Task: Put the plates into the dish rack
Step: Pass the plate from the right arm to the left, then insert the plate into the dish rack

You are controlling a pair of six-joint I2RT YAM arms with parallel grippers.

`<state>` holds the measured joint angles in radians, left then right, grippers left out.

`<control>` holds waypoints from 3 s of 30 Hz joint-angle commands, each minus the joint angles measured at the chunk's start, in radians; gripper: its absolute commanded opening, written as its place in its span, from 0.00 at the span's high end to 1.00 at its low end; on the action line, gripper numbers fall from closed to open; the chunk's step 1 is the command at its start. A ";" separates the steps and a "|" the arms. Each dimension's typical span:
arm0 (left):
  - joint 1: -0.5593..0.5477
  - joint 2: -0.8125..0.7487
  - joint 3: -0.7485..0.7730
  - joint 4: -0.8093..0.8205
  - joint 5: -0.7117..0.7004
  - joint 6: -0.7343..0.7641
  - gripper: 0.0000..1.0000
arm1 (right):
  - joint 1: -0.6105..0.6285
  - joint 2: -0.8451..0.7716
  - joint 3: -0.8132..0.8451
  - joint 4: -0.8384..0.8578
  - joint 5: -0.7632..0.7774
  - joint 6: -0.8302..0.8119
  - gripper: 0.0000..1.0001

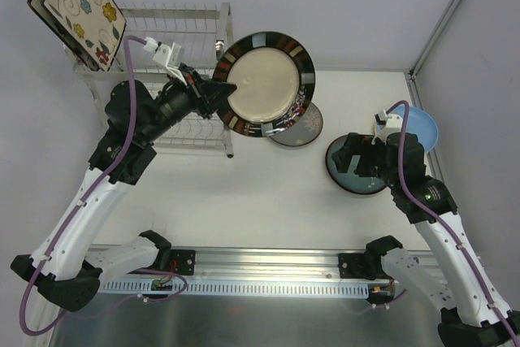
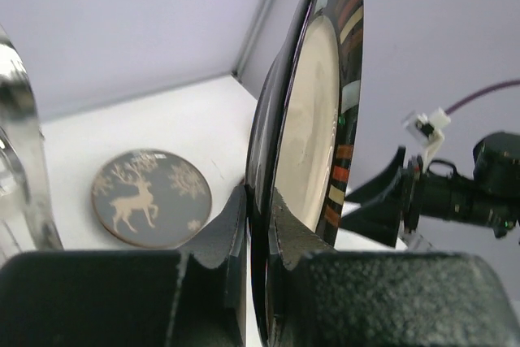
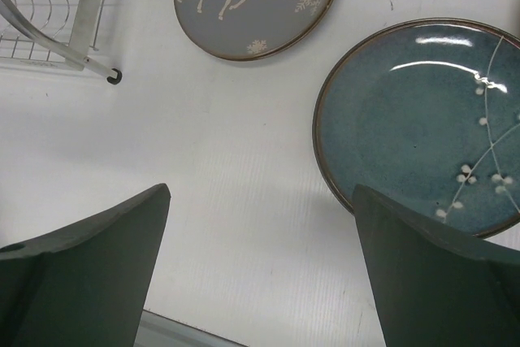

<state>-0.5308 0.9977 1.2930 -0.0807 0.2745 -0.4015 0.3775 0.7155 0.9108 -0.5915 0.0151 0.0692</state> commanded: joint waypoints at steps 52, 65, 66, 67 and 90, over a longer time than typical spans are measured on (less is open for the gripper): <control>0.775 0.324 0.652 0.265 -0.173 0.385 1.00 | 0.004 0.173 0.080 0.016 -0.101 -0.111 0.00; 0.810 0.424 0.710 0.328 -0.181 0.523 1.00 | 0.003 0.223 0.109 0.019 -0.089 -0.131 0.01; 0.812 0.432 0.710 0.329 -0.179 0.545 1.00 | 0.004 0.226 0.111 0.019 -0.087 -0.134 0.00; 0.813 0.435 0.709 0.331 -0.182 0.555 1.00 | 0.003 0.229 0.115 0.019 -0.086 -0.134 0.01; 0.813 0.476 0.631 0.332 -0.095 0.737 1.00 | 0.003 0.251 0.128 0.013 -0.086 -0.146 0.00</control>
<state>0.2707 1.5185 1.9060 0.0193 0.1349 0.2935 0.3775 0.9699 0.9947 -0.5903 -0.0750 -0.0570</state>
